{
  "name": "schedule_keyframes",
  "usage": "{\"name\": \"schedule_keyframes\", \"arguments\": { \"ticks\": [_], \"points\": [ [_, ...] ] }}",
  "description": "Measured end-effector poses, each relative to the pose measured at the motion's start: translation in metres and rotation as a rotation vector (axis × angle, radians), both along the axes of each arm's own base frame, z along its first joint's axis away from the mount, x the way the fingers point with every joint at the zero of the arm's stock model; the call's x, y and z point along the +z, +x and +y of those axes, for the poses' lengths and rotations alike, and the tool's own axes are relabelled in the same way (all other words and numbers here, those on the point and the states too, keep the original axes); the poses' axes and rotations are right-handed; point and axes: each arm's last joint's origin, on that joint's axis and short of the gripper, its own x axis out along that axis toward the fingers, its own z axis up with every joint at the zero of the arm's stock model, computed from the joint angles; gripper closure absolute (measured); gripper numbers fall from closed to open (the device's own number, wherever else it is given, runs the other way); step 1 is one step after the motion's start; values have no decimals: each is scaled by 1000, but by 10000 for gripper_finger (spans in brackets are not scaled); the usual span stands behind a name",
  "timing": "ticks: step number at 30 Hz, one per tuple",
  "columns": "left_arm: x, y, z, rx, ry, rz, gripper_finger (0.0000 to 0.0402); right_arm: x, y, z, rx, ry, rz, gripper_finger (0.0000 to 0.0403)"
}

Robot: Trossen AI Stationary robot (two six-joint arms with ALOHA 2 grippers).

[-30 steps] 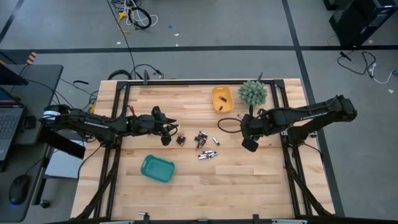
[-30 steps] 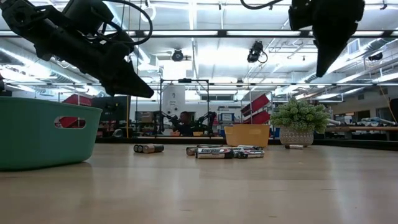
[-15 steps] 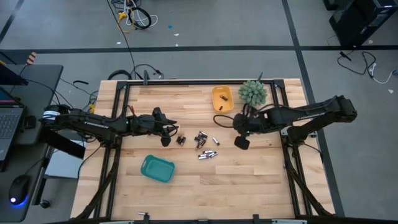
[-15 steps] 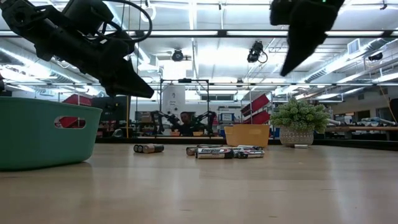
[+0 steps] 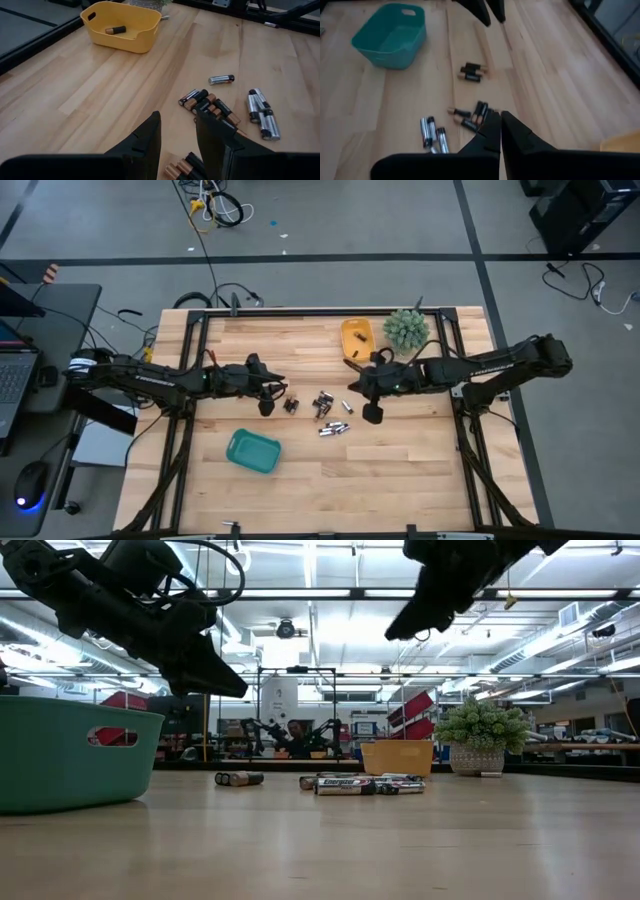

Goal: Sort batteries
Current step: Put the black battery into the yellow bin

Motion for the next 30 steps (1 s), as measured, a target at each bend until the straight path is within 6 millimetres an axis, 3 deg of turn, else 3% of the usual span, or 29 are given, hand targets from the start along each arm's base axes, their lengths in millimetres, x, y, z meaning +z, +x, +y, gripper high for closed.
{"name": "schedule_keyframes", "arguments": {
  "ticks": [7,18,30],
  "points": [
    [0,0,0,-7,-23,0,282,-19,23,-1,40,-61,-8,402],
    [-1,0,0,-6,-23,2,282,-62,57,-17,-48,-30,84,402],
    [-1,0,0,-6,-23,4,282,-79,81,-20,20,-96,151,401]
  ]
}}
